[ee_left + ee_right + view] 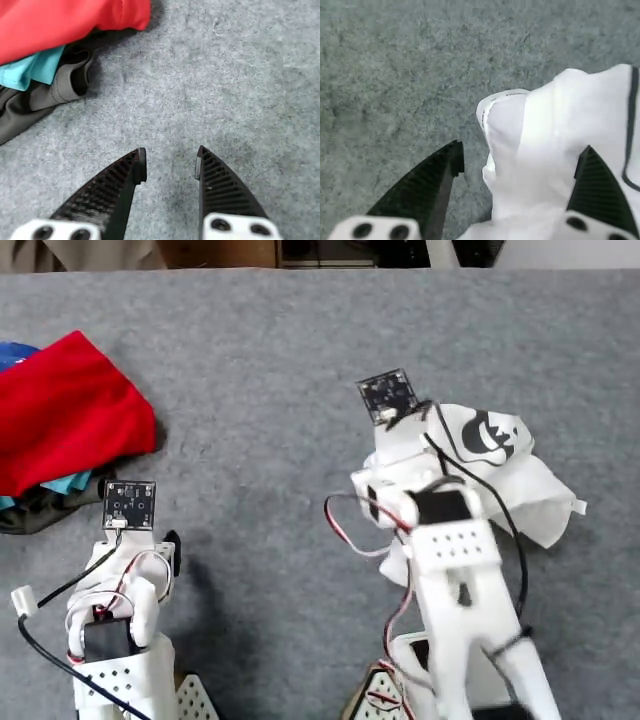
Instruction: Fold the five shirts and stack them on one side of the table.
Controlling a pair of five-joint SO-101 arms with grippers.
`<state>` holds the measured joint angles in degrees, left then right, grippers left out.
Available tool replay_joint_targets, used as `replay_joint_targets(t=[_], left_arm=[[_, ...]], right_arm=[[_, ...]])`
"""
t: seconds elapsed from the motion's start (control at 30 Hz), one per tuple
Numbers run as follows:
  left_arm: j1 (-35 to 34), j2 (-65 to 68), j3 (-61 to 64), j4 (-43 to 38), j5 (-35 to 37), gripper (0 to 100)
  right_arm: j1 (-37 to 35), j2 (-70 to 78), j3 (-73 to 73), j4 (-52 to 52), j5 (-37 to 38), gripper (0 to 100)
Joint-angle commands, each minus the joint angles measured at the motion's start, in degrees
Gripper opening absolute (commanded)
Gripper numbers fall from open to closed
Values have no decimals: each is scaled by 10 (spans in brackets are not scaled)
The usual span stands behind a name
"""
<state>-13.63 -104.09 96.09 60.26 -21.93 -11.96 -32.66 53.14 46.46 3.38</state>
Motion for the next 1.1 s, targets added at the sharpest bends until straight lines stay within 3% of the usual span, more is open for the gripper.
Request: replay_joint_targets(t=[0.0, 0.07, 0.2, 0.23, 0.3, 0.83, 1.07], left_arm=[[8, -1, 8, 4, -3, 168], [8, -1, 8, 4, -3, 168], [8, -1, 8, 4, -3, 168], [8, -1, 8, 4, -3, 168], [8, -1, 8, 4, -3, 168], [8, -1, 8, 4, -3, 168], [8, -1, 8, 4, -3, 168]], right_arm=[[33, 105, -33, -53, 5, 351], [50, 157, -67, -53, 5, 302], [49, 226, -129, -18, 5, 21], [44, 234, -144, -8, 5, 0], [36, 239, -165, 22, 5, 38], [-111, 110, -465, 318, 1, 2], [-119, 109, -536, 400, 2, 2]])
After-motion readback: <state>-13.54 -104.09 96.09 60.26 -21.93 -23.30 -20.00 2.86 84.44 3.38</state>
